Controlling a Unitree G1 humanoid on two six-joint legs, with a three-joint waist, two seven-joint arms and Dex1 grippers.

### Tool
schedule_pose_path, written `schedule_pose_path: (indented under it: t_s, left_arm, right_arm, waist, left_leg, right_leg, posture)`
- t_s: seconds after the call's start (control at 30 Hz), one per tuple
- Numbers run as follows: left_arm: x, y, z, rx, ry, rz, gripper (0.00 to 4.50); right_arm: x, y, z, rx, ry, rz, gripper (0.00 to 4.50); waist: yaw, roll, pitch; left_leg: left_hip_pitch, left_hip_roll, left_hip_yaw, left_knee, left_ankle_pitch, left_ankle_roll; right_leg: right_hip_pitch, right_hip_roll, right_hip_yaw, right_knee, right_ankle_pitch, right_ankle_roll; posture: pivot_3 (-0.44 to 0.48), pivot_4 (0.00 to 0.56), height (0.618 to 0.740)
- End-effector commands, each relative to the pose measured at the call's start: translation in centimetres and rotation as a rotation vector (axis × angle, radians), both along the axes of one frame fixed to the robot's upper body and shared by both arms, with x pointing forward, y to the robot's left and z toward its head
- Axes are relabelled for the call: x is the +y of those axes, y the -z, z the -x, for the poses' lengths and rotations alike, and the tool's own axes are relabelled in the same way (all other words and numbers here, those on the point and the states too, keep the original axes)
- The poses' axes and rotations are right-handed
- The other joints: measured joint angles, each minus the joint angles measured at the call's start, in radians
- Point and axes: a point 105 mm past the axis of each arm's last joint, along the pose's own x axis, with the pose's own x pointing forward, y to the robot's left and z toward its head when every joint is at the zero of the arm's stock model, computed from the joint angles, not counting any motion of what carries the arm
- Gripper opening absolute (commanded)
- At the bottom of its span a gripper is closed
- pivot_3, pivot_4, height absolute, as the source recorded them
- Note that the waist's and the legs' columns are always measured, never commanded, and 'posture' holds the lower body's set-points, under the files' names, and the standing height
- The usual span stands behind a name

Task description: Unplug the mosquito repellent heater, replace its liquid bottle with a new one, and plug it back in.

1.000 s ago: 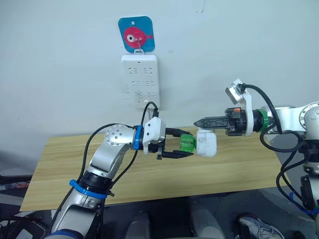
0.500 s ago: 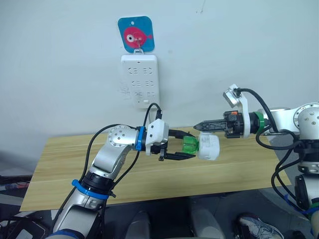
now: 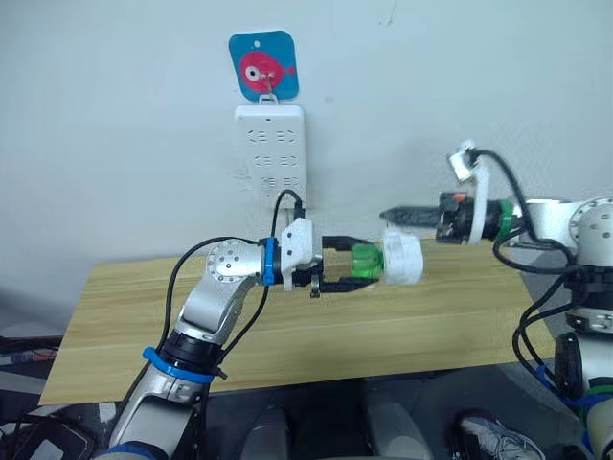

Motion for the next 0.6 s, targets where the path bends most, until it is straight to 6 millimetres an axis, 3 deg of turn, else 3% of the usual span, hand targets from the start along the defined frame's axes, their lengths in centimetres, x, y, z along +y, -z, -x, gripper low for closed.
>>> schedule_pose_path:
  t_s: [0.03, 0.23, 0.33, 0.6]
  left_arm:
    - [0.5, -0.9, -1.3, -0.013, -0.130, 0.111, 2.28]
    - [0.1, -0.3, -2.3, 0.029, -0.238, 0.183, 2.28]
    - [-0.4, -0.5, -2.8, 0.041, -0.265, 0.228, 2.28]
    - [-1.2, -0.2, -3.0, -0.003, -0.265, 0.229, 2.28]
  right_arm:
    - [-2.0, -1.5, 1.1, -0.124, 0.142, -0.063, 1.16]
    - [-4.8, -0.7, 2.3, -0.163, 0.479, -0.210, 3.47]
    - [-5.2, 0.7, 3.0, -0.119, 0.598, -0.267, 4.50]
    - [-1.4, 3.3, 4.7, 0.046, 0.639, -0.371, 4.50]
  waist:
    - [0.000, 0.000, 0.000]
    - [-0.011, 0.000, -0.001]
    - [-0.013, 0.001, -0.002]
    - [-0.036, 0.002, -0.003]
  left_leg:
    - [0.000, 0.000, 0.000, 0.000, 0.000, 0.000]
    - [0.000, 0.000, 0.002, 0.000, 0.000, 0.000]
    - [0.000, 0.000, 0.001, 0.001, 0.000, 0.000]
    - [0.001, 0.001, 0.001, 0.001, 0.000, 0.000]
  right_leg:
    - [0.000, 0.000, 0.000, 0.000, 0.000, 0.000]
    - [0.000, 0.000, 0.002, 0.001, 0.000, 0.000]
    - [0.000, 0.001, 0.001, 0.002, 0.000, 0.000]
    - [0.001, 0.001, 0.002, 0.002, 0.000, 0.000]
  posture:
    - [-0.189, 0.150, 0.734]
    - [-0.222, 0.151, 0.734]
    - [-0.228, 0.149, 0.734]
    - [-0.240, 0.145, 0.734]
